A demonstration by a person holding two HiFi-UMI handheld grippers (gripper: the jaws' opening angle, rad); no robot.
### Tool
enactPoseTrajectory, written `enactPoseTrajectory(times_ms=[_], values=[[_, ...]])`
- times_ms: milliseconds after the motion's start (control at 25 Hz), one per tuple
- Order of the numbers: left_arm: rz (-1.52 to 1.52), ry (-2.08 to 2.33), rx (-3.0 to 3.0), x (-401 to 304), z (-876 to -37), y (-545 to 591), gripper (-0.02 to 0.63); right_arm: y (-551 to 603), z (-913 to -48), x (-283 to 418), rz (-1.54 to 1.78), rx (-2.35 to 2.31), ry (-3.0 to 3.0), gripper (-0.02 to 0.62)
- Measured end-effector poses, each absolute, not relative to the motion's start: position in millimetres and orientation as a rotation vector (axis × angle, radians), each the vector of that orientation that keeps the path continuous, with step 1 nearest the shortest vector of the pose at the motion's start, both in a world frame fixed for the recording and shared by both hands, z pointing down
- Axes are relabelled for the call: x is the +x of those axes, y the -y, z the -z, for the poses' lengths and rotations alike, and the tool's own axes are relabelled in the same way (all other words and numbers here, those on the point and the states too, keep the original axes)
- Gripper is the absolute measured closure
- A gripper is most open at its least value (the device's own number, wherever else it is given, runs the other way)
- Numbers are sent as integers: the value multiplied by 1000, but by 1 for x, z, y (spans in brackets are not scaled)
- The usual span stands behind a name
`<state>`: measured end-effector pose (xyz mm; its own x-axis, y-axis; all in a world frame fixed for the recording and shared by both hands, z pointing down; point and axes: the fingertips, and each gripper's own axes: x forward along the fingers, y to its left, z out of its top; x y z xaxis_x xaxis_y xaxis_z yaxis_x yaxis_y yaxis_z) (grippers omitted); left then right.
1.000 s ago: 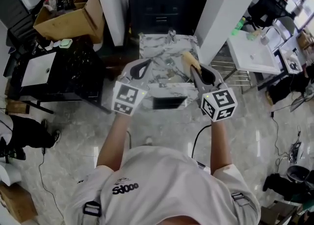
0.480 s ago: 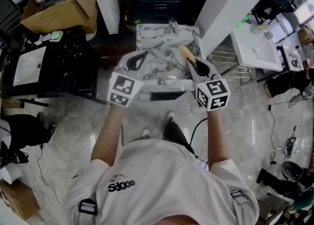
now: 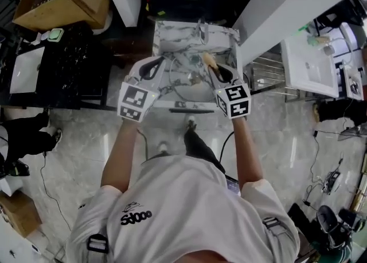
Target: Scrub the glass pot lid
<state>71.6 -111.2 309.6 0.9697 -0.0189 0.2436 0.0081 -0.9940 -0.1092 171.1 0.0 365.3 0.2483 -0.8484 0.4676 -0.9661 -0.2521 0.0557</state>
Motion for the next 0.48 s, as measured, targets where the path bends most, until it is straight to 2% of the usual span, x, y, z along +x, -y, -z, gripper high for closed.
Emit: enactPoseTrajectory(times_ms=[200,480], values=[[487,-81,-2985,101,-339,125,595,23,-411,210,-541,2116,1666,546],[592,-173,-2997,125,-378,146,595,49,-464,227,-609,1966,1732,546]])
